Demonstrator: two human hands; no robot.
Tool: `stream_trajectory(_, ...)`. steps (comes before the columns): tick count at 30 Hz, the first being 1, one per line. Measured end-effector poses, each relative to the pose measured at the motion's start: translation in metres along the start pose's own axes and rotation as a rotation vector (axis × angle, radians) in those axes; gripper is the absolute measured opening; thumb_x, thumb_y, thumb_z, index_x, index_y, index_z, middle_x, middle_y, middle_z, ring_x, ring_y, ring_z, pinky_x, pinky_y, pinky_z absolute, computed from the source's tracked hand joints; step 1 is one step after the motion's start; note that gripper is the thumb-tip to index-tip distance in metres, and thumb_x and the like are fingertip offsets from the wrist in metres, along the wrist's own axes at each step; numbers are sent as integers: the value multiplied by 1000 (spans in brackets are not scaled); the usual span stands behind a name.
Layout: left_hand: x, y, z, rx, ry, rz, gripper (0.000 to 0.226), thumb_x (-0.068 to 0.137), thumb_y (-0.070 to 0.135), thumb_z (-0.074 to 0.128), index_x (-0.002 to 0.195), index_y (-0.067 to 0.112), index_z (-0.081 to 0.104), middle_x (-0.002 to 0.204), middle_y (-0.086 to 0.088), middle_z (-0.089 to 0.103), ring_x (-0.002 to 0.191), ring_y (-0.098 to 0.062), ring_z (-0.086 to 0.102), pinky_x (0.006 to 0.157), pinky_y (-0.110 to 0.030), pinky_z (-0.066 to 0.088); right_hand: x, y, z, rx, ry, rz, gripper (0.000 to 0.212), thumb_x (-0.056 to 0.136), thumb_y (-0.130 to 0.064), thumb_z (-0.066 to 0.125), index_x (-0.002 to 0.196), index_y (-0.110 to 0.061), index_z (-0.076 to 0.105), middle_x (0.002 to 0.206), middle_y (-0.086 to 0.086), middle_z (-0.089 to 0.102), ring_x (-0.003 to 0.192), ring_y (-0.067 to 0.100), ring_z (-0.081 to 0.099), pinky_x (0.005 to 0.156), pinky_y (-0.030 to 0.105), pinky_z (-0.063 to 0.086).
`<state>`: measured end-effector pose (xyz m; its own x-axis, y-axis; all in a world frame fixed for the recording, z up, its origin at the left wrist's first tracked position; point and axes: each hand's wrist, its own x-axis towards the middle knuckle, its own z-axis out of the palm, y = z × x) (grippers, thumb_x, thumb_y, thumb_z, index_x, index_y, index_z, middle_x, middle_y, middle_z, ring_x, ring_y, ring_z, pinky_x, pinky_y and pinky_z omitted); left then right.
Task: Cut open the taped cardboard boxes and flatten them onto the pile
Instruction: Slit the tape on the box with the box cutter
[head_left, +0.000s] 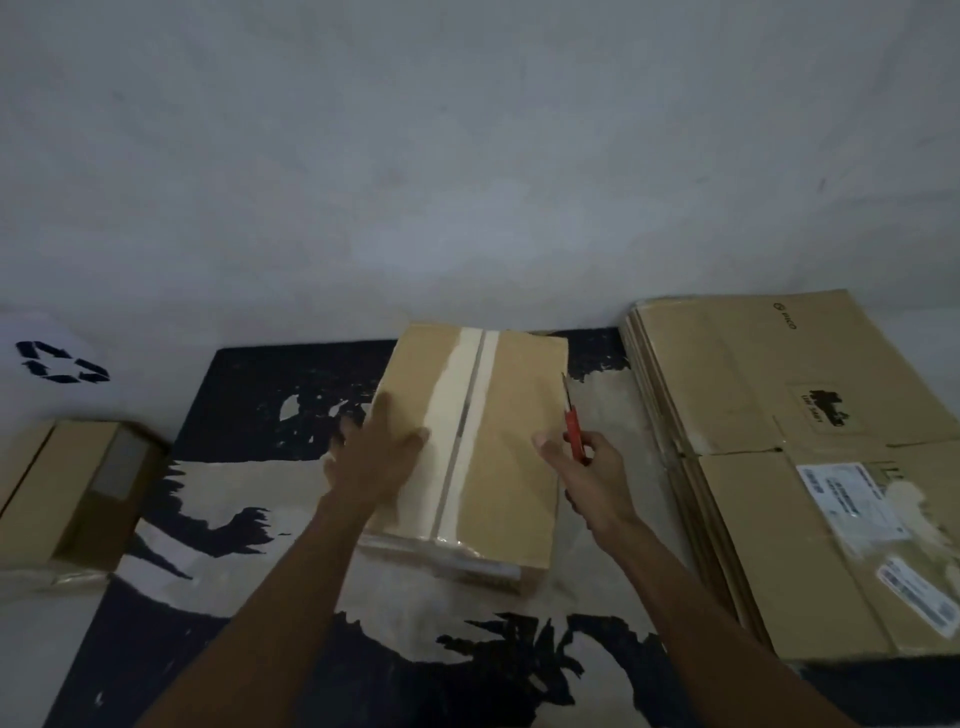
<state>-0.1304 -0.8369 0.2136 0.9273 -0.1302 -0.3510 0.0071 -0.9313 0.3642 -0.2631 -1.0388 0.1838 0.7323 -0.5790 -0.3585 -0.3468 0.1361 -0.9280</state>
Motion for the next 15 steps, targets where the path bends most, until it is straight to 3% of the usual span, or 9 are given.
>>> stream_trajectory(2, -10, -20, 1, -8, -68, 79, 75, 99, 56, 42, 158, 30, 3, 148, -25, 31, 127, -43, 46, 102, -51, 39, 6, 0, 9, -108, 34, -30, 44, 79, -36, 82, 113, -17, 62, 102, -2, 68, 86, 12, 65, 73, 31, 57)
stream_trajectory(4, -27, -38, 1, 14, -64, 130, 79, 99, 57, 38, 158, 24, -2, 140, -23, 39, 118, -39, 53, 98, -48, 43, 12, -1, 13, -202, 37, -59, 41, 78, -33, 82, 112, -19, 64, 105, -3, 69, 92, 15, 66, 84, 39, 58)
stream_trajectory(9, -69, -77, 9, 120, -82, 166, 84, 98, 62, 34, 156, 16, -5, 113, -9, 60, 95, -22, 63, 89, -37, 53, 22, -21, 25, -566, -58, -217, 42, 79, -48, 76, 111, -24, 61, 98, -9, 65, 89, 13, 64, 77, 28, 54)
stream_trajectory(11, -74, -86, 2, 209, -78, 181, 72, 99, 61, 33, 152, 18, 9, 108, -3, 61, 87, -18, 60, 83, -33, 52, 20, -30, 36, -740, -39, -280, 45, 84, -57, 67, 117, -27, 58, 99, -10, 63, 88, 13, 63, 82, 32, 54)
stream_trajectory(12, -71, -87, -4, 222, -49, 186, 61, 100, 58, 35, 146, 20, 24, 105, -1, 61, 85, -17, 60, 81, -32, 53, 18, -34, 44, -804, -15, -321, 43, 89, -57, 61, 118, -26, 57, 96, -9, 63, 85, 13, 63, 82, 32, 54)
stream_trajectory(14, -57, -83, -19, 175, 47, 177, 42, 100, 51, 42, 125, 19, 51, 102, 0, 59, 86, -18, 62, 82, -36, 55, 12, -41, 61, -856, 42, -407, 32, 98, -46, 51, 115, -20, 59, 85, -6, 62, 73, 12, 61, 71, 29, 51)
stream_trajectory(15, -45, -79, -25, 136, 103, 175, 37, 100, 47, 45, 118, 16, 56, 106, -2, 57, 89, -20, 61, 84, -37, 55, 9, -45, 70, -867, 58, -446, 28, 100, -40, 49, 112, -17, 59, 80, -5, 61, 68, 12, 60, 65, 29, 49)
